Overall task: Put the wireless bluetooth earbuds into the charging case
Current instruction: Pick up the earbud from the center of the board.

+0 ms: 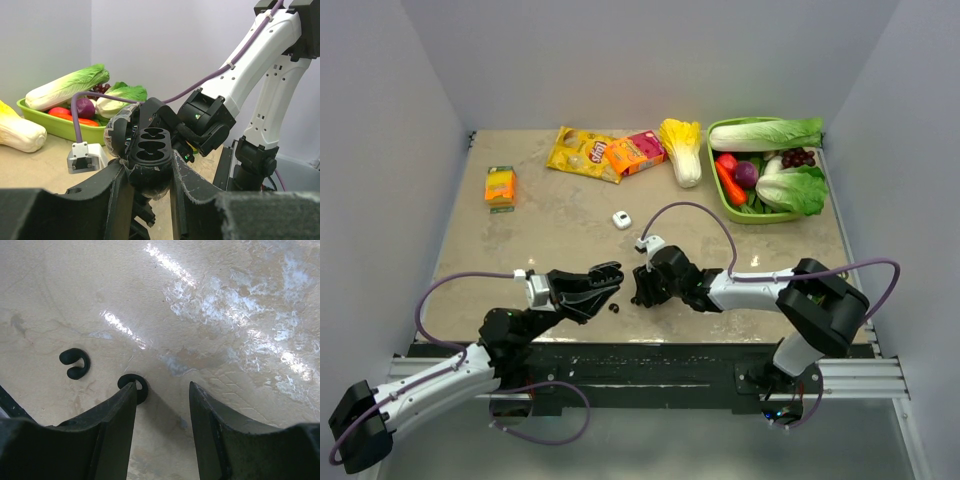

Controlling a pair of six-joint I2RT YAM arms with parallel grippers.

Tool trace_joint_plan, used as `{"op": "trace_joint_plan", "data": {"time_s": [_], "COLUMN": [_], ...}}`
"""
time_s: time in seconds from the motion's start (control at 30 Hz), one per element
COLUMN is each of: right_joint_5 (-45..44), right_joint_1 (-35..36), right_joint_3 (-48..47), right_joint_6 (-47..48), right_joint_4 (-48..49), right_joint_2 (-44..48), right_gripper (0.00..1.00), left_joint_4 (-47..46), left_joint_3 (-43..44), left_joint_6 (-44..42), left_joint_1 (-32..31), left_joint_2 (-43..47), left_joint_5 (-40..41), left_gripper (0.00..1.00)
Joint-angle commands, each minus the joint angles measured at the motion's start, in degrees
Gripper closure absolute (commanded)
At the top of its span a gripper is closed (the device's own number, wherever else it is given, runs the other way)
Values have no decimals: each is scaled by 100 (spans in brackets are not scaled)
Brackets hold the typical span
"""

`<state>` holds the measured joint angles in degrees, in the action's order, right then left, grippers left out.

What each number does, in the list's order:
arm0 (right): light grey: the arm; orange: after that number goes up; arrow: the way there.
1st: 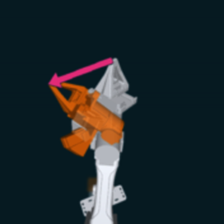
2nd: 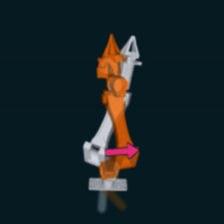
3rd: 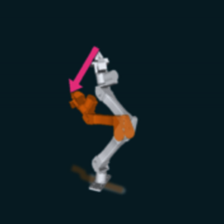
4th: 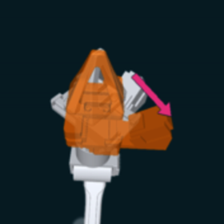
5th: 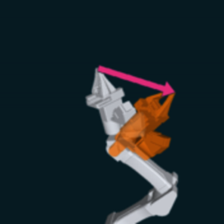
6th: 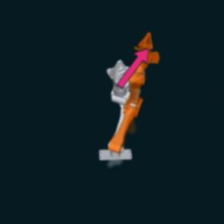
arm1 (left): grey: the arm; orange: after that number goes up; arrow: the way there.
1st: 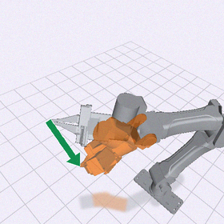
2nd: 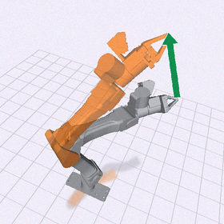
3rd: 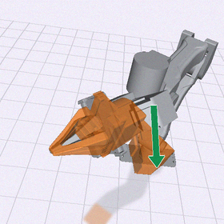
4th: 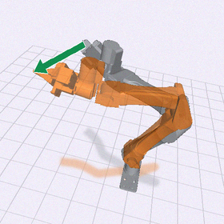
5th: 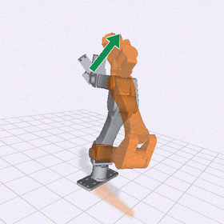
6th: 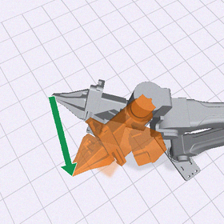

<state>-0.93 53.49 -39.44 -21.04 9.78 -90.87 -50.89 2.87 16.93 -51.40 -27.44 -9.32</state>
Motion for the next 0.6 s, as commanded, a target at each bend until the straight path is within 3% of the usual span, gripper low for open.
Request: {"op": "trace_joint_plan", "data": {"time_s": [0.0,0.57], "right_joint_5": [75,216], "right_joint_1": [-23,-23], "right_joint_3": [-90,42], "right_joint_6": [47,65], "right_joint_4": [261,279], "right_joint_2": [-27,-221], "right_gripper": [51,52], "left_joint_4": [-202,-333], "left_joint_3": [-613,-613], "left_joint_6": [3,47], "left_joint_1": [-2,-2], "left_joint_2": [-42,-226], "left_joint_5": [45,-26], "left_gripper": [100,100]}}
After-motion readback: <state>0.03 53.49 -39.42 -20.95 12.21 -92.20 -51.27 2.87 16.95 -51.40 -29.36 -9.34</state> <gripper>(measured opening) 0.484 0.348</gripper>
